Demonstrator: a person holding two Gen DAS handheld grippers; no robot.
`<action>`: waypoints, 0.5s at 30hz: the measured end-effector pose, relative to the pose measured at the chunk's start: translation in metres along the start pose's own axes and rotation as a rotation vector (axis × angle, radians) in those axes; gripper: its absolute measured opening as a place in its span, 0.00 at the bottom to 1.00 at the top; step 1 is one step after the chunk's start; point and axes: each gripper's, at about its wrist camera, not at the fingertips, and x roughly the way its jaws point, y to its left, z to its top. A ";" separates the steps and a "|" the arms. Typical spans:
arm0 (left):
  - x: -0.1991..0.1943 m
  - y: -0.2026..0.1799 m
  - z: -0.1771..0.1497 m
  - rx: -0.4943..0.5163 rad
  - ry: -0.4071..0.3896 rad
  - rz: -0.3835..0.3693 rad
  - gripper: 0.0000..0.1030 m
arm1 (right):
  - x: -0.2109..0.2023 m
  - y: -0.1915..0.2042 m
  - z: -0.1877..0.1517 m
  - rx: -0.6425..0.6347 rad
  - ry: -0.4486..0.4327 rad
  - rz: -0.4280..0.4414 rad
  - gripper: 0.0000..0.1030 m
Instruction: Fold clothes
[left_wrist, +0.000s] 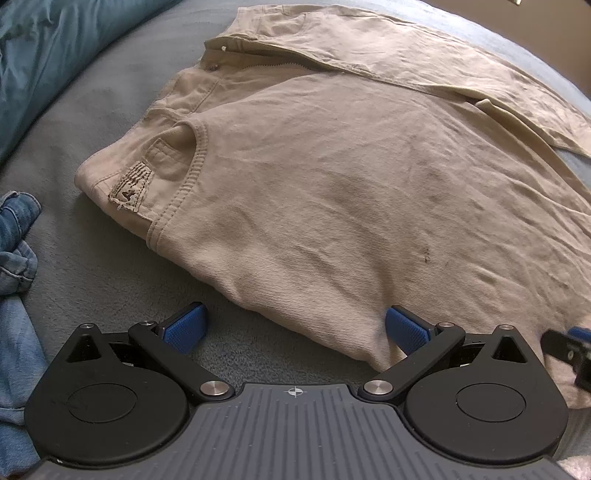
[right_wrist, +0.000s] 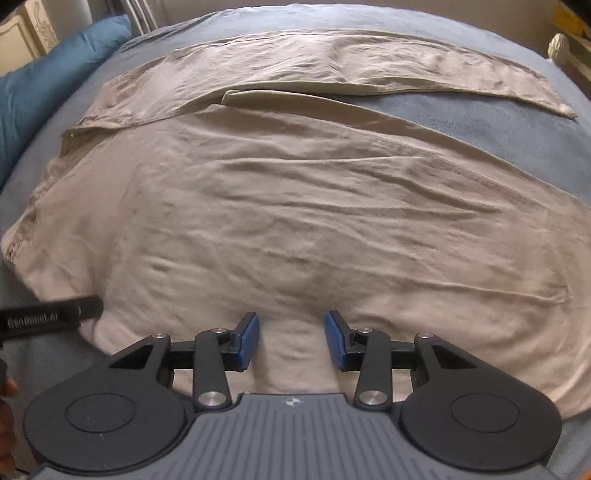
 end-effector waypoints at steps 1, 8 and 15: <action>0.000 0.000 0.000 0.000 0.000 0.000 1.00 | -0.001 0.002 -0.003 -0.019 0.000 -0.006 0.42; 0.000 0.000 0.000 0.000 -0.001 0.002 1.00 | -0.006 0.000 -0.015 -0.041 0.031 0.000 0.42; -0.005 -0.002 0.002 0.015 0.004 0.018 1.00 | -0.004 -0.009 -0.018 0.000 0.028 0.040 0.43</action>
